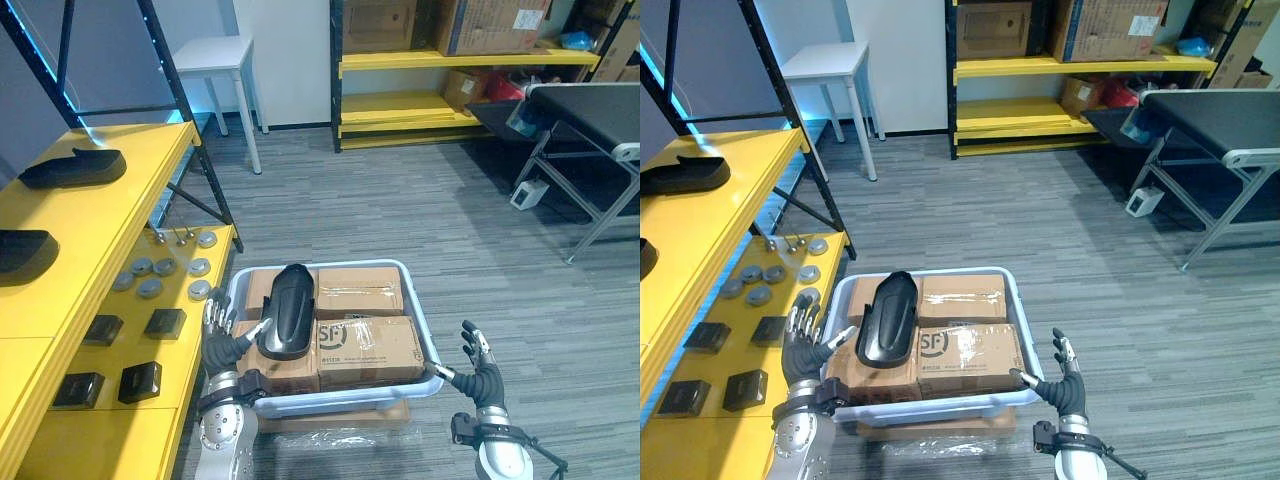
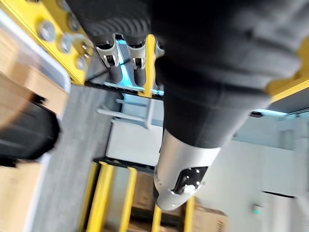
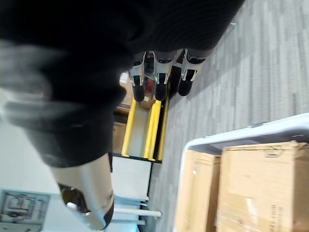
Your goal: Walk over and take plastic housings, then place them on the shelf
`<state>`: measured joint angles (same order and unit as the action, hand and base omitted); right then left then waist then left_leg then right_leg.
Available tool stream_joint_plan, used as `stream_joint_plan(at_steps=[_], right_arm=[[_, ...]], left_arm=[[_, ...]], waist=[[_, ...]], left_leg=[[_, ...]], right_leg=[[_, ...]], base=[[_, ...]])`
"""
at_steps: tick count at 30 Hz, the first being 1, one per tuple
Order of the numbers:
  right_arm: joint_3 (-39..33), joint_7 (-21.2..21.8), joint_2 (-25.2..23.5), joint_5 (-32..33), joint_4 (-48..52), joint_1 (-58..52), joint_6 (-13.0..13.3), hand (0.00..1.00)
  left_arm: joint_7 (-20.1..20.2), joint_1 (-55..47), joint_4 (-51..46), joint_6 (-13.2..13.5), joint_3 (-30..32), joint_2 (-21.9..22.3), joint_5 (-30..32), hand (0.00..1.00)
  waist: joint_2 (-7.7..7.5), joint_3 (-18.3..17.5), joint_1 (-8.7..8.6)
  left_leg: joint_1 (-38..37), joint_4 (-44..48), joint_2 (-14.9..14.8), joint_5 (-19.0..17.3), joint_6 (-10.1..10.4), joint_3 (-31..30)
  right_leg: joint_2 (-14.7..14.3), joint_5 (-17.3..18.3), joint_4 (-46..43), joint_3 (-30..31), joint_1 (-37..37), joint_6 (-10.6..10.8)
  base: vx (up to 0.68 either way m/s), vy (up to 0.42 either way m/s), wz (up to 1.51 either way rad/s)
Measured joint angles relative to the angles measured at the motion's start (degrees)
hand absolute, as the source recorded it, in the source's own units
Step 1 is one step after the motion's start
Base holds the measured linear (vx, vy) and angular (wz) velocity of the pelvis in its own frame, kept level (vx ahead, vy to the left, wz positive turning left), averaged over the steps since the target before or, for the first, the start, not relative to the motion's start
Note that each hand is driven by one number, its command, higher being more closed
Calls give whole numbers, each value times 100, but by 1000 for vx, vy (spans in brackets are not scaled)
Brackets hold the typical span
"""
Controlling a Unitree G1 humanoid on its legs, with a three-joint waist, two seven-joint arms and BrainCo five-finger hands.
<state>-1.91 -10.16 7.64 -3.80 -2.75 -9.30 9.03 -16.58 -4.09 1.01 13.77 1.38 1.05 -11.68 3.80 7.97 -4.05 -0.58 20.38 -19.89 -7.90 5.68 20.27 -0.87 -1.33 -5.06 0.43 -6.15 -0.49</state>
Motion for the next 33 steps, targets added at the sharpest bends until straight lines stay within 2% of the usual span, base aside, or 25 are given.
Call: stream_joint_plan(at_steps=[1, 2, 3, 4, 6, 8, 12, 17, 20, 24, 27, 29, 33], right_arm=[[0, -10, -4, 0, -119, 74, -20, 0], [9, -59, -24, -2, -340, 248, -79, 0], [33, -112, -12, -2, -582, 450, -115, 0], [82, -190, 37, -5, -880, 694, -160, 0], [178, -248, 28, -5, -1060, 841, -215, 0], [256, -355, -23, -15, -1284, 1184, -249, 0], [181, -585, -144, -169, -1755, 1945, -400, 0], [-260, -1129, -144, -508, -2939, 4066, -670, 0], [-516, -1452, 5, -572, -3469, 5380, -787, 0], [-716, -1814, 398, -573, -4147, 6520, -839, 0], [-716, -1927, 720, -568, -4831, 6985, -929, 0], [-715, -1990, 780, -568, -4952, 7023, -1005, 0], [-718, -2199, 748, -587, -5002, 7018, -1087, 0]], left_arm=[[-14, 15, 92, -3, 31, 0, 9, 0], [-82, 4, 278, -40, 157, -6, 110, 0], [-155, -5, 427, -98, 279, -38, 221, 0], [-219, -44, 568, -144, 345, -151, 406, 0], [-231, -64, 814, -214, 387, -284, 558, 0], [-287, -118, 1271, -384, 438, -505, 765, 0], [-293, -293, 1486, -437, 436, -583, 1086, 0], [-267, 59, 2040, -435, 375, -673, 1047, 0], [-233, 245, 2342, -414, 292, -794, 830, 0], [-205, 440, 2807, -327, 141, -868, 478, 0], [-201, 689, 3174, -288, 1, -903, 257, 0], [-199, 803, 3301, -263, -71, -904, 160, 0], [-206, 923, 3493, -214, -72, -896, 20, 0]], waist=[[-2, 20, 19], [1, 51, 60], [11, 99, 156], [36, 169, 302], [-28, 196, 356], [-60, 241, 491], [-129, 354, 661], [-232, 861, 964], [-233, 1230, 1155], [-222, 1543, 1260], [-221, 1619, 1354], [-219, 1715, 1413], [-225, 1817, 1416]], left_leg=[[99, -15, 139, -95, -4, -156], [337, -93, 398, -147, 6, -423], [487, -373, 611, -106, -35, -579], [444, -645, 725, 37, 24, -636], [425, -817, 861, 67, -7, -639], [442, -989, 1110, 222, -139, -666], [649, -1063, 1348, 304, -235, -916], [1133, -1306, 1516, 617, -283, -1232], [1360, -1446, 1568, 783, -303, -1288], [1687, -1452, 1596, 884, -339, -1414], [1958, -1473, 1625, 953, -387, -1416], [2026, -1470, 1624, 967, -400, -1417], [2196, -1459, 1637, 991, -412, -1421]], right_leg=[[40, 0, 35, -29, 55, 1], [132, -3, 85, -127, 124, 6], [189, -7, 85, -182, 131, 55], [216, 39, 103, -198, 106, 156], [360, -6, 291, -357, 229, 237], [618, -303, 628, -560, 346, 367], [822, -450, 949, -878, 431, 512], [931, -555, 983, -1240, 51, 562], [973, -640, 986, -1353, -181, 580], [990, -847, 986, -1502, -457, 590], [1014, -993, 986, -1511, -736, 607], [1014, -1061, 986, -1511, -814, 641], [1018, -1084, 985, -1509, -975, 635]], base=[[-65, 77, 48], [-86, 130, 40], [-127, 178, 24], [-114, 157, 9], [-59, 132, 16], [1, 148, 24], [58, 77, 39], [27, 29, 38], [1, 37, 19], [-3, 47, 15], [-16, 58, 2], [-8, 24, -1], [0, 0, 0]])
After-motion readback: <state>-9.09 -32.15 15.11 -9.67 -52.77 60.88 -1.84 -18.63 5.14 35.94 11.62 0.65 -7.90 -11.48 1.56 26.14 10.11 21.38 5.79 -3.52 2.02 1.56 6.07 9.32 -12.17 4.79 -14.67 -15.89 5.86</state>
